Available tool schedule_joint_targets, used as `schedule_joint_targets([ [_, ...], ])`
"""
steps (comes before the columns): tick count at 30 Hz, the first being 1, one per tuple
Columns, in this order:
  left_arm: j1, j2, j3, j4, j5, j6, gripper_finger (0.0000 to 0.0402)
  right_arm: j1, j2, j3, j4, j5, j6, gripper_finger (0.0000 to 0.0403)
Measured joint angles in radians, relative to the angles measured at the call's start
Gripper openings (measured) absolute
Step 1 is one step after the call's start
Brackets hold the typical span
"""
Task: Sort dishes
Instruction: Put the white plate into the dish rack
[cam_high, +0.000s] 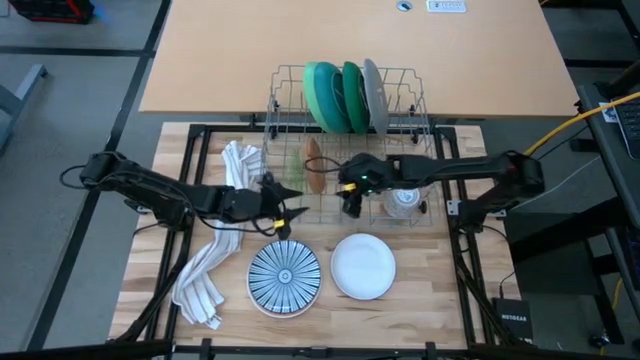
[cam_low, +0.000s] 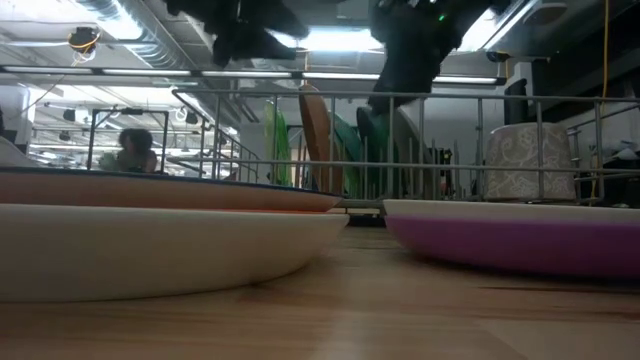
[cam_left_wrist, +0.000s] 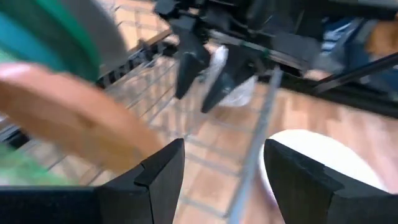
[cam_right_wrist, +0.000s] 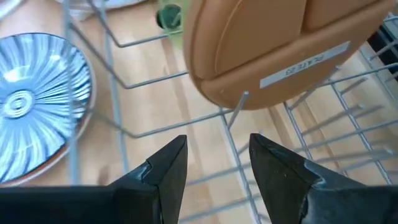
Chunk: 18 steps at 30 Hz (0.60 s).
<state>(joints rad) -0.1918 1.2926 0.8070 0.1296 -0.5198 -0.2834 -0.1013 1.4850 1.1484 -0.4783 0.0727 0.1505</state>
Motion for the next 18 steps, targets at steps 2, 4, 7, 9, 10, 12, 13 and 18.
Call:
schedule_joint_targets([
  [2,-0.024,0.011,0.0,0.037,0.0,0.021,0.021,0.012,-0.044,0.0,-0.03,-0.004,0.001,0.0179],
  [4,-0.046,0.025,0.0,0.095,0.0,0.059,0.021,0.027,-0.094,0.001,-0.044,-0.004,0.002,0.0179],
  [7,-0.078,0.06,0.001,0.191,0.003,0.112,0.021,0.069,-0.161,0.001,-0.072,-0.005,0.014,0.0179],
  [9,-0.093,0.098,0.001,0.276,0.01,0.139,0.021,0.103,-0.199,0.001,-0.104,-0.008,0.056,0.0179],
  [10,-0.104,0.117,0.0,0.308,0.015,0.153,0.021,0.121,-0.217,0.001,-0.123,-0.008,0.08,0.0179],
  [12,-0.12,0.165,0.001,0.398,0.034,0.18,0.021,0.162,-0.246,0.001,-0.169,-0.019,0.125,0.0179],
  [13,-0.129,0.189,0.001,0.439,0.047,0.192,0.021,0.181,-0.257,0.001,-0.197,-0.034,0.152,0.0179],
  [18,-0.178,0.346,0.07,0.525,0.093,0.303,0.021,0.298,-0.272,0.001,-0.325,-0.165,0.34,0.0179],
])
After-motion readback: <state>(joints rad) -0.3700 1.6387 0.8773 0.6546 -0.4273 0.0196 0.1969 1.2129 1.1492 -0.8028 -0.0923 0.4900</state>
